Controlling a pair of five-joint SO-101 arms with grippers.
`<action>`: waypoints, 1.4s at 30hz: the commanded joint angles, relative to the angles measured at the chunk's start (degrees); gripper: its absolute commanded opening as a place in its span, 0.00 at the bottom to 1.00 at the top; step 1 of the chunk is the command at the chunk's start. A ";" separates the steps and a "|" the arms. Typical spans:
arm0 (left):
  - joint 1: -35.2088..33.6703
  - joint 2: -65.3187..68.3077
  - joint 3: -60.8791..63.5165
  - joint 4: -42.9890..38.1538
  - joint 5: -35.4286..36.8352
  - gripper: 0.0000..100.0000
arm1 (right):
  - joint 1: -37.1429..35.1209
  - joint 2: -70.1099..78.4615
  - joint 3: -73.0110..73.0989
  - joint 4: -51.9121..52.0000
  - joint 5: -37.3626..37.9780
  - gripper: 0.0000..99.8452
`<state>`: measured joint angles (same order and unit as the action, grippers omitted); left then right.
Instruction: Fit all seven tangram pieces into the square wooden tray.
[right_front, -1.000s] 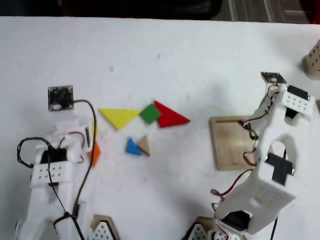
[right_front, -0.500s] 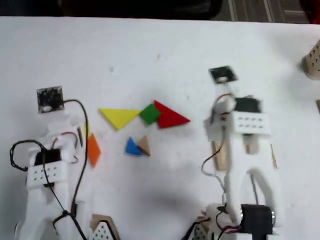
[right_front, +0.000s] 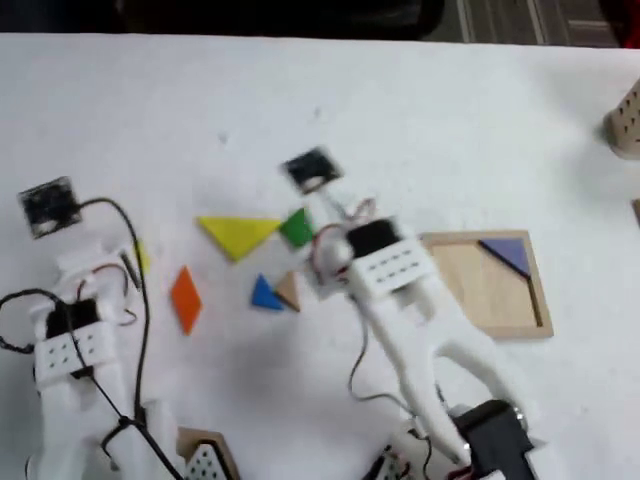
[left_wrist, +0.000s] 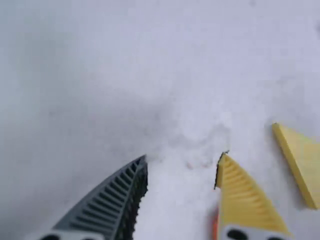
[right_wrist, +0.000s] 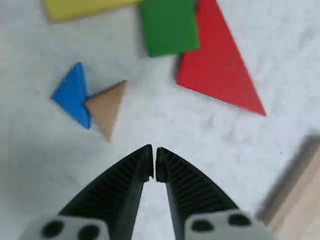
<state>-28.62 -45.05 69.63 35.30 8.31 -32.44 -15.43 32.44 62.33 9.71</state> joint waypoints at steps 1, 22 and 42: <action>-4.09 0.13 -3.34 -2.46 3.96 0.24 | -10.95 0.75 -3.34 -3.21 -0.53 0.08; -11.56 -0.40 -5.63 10.46 4.22 0.25 | -3.65 11.03 -24.35 10.95 -12.04 0.17; 14.99 1.19 -1.14 12.92 2.29 0.39 | 20.79 -11.38 5.63 6.37 1.93 0.02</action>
<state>-14.73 -44.97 68.92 50.07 9.36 -12.04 -24.66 38.07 69.89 10.33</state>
